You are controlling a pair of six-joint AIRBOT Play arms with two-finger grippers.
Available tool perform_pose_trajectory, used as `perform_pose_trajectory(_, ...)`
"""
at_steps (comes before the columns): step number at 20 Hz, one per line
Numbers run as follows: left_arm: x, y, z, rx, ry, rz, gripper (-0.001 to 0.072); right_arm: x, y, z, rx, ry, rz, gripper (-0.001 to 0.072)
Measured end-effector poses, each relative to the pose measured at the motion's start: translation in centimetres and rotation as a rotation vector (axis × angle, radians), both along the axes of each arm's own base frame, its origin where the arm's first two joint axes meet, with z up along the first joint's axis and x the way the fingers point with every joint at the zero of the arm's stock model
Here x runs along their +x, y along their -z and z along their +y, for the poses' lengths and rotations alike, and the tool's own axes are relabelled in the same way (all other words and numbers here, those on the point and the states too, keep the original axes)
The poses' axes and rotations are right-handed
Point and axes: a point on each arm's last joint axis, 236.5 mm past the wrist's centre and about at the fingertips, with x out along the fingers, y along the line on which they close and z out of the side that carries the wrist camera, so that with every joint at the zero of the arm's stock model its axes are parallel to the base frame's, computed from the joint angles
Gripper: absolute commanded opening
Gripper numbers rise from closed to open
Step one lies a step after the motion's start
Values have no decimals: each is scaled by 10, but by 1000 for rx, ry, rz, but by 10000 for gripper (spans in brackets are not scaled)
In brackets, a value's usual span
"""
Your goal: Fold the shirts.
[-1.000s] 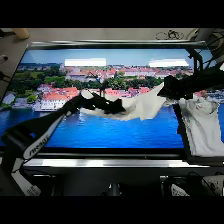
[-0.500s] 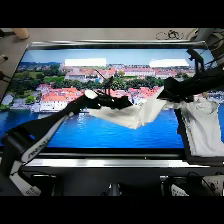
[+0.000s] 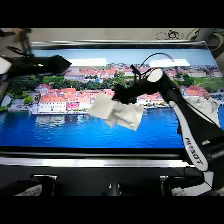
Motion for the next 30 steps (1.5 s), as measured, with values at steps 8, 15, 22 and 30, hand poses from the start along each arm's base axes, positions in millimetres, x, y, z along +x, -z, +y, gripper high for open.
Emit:
perform_pose_trajectory(8, -62, -71, 40, 86, -44, -143, 27, 42, -12, -40, -8, 147, -74, 654)
perform_pose_trajectory(15, -65, -26, 54, 164, -59, -45, 27, -57, 93, -173, -437, 54, 286, 657)
perform_pose_trajectory(22, -76, -2, 54, 182, -39, 38, 27, -49, 133, -133, -287, 156, 291, 25)
perform_pose_trajectory(30, -73, 4, 54, 187, -39, 46, 27, 58, -32, -205, -170, 258, -101, 23)
